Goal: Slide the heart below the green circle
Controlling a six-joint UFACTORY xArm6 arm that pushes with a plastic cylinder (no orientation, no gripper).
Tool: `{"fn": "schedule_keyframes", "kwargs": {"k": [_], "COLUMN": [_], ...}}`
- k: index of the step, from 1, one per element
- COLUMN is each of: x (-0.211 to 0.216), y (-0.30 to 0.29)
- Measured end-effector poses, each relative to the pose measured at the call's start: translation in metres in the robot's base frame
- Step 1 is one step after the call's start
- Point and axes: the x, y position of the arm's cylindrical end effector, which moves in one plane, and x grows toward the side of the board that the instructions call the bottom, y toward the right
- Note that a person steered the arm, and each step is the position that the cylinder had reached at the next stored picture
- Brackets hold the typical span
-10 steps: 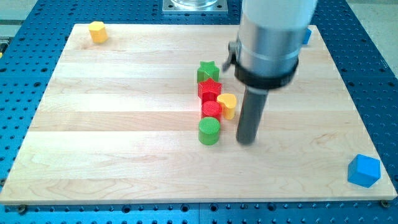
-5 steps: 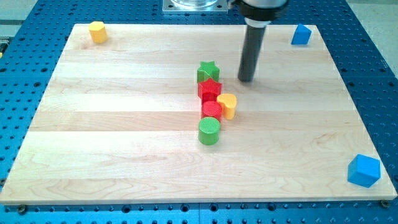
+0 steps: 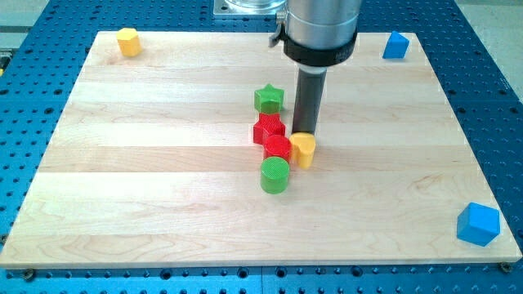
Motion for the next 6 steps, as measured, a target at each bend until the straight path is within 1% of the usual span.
{"fn": "schedule_keyframes", "kwargs": {"k": [1,2,3,4,5,6], "x": [0.046,0.055,0.056,0.085,0.096,0.101], "y": [-0.001,-0.001,0.014,0.020,0.042,0.042]}}
